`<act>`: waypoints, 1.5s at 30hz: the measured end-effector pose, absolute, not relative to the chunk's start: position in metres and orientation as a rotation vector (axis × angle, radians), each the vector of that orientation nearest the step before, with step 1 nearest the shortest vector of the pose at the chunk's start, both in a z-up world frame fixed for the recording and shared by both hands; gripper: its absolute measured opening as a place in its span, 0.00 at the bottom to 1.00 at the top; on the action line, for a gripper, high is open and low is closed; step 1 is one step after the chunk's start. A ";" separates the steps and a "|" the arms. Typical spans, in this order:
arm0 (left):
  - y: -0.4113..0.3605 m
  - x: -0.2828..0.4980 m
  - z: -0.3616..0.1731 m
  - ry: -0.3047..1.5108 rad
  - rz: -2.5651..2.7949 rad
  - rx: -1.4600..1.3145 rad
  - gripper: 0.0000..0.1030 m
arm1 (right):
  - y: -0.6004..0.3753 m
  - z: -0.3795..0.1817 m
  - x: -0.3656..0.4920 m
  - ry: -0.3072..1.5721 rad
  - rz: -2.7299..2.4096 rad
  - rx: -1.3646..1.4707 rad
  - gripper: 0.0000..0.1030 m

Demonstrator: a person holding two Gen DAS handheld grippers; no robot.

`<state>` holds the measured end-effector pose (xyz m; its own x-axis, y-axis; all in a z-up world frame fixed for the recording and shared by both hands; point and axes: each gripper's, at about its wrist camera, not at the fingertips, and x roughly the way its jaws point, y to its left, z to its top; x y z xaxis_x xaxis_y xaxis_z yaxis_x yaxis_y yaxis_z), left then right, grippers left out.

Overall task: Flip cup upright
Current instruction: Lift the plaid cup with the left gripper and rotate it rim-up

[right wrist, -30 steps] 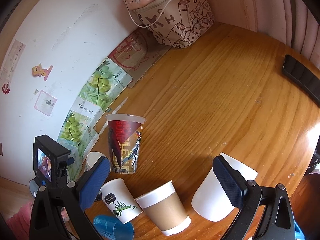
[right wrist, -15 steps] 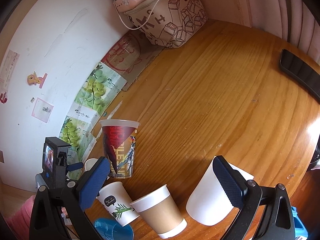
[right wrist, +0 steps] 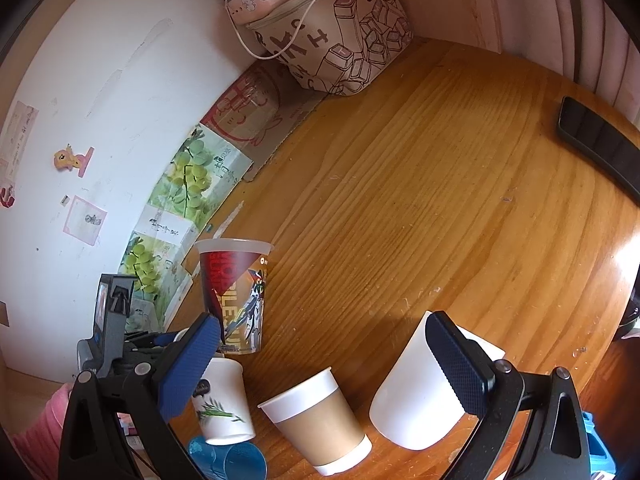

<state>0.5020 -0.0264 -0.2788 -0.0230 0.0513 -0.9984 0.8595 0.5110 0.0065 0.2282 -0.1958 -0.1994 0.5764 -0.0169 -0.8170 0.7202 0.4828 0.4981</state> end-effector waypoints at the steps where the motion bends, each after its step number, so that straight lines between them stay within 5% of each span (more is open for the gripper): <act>1: -0.026 0.504 -0.279 1.467 -0.782 0.831 0.54 | -0.195 -0.199 0.228 0.853 -0.519 0.973 1.00; 13: -0.016 0.507 -0.264 1.477 -0.846 0.838 0.55 | -0.195 -0.202 0.225 0.865 -0.504 0.989 1.00; 20: -0.008 0.491 -0.244 1.422 -0.894 0.863 0.75 | -0.193 -0.200 0.223 0.858 -0.487 0.981 1.00; 26: 0.005 0.485 -0.224 1.406 -0.962 0.855 0.80 | -0.192 -0.200 0.219 0.861 -0.481 0.990 1.00; 45: 0.013 0.452 -0.223 1.266 -0.985 1.042 0.81 | -0.183 -0.192 0.225 0.825 -0.393 0.935 1.00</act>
